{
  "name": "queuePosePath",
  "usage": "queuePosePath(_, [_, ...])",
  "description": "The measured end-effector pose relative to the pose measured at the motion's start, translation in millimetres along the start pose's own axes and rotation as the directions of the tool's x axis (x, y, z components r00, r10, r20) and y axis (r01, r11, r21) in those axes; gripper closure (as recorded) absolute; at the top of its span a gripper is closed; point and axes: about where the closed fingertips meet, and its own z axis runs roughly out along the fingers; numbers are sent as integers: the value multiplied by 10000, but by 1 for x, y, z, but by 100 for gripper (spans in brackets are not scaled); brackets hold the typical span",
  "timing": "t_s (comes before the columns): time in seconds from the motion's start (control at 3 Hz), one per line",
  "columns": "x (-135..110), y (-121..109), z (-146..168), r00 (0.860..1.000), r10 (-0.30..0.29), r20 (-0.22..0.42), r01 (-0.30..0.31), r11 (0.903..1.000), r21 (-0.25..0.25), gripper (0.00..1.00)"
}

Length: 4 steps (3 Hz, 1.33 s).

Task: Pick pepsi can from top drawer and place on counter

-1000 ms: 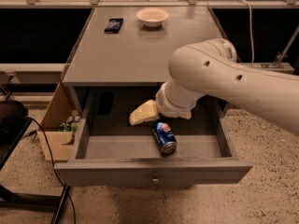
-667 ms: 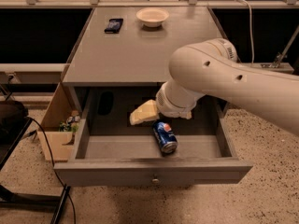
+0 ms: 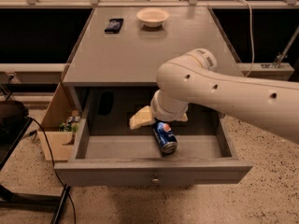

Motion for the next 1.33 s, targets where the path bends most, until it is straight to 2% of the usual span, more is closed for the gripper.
queuePosePath(0.67, [-8,-13,55,9984,17,-562,33,9961,884,0])
queuePosePath(1.33, [11,-37,93,9874,537,-1487,-339,9906,1327,0])
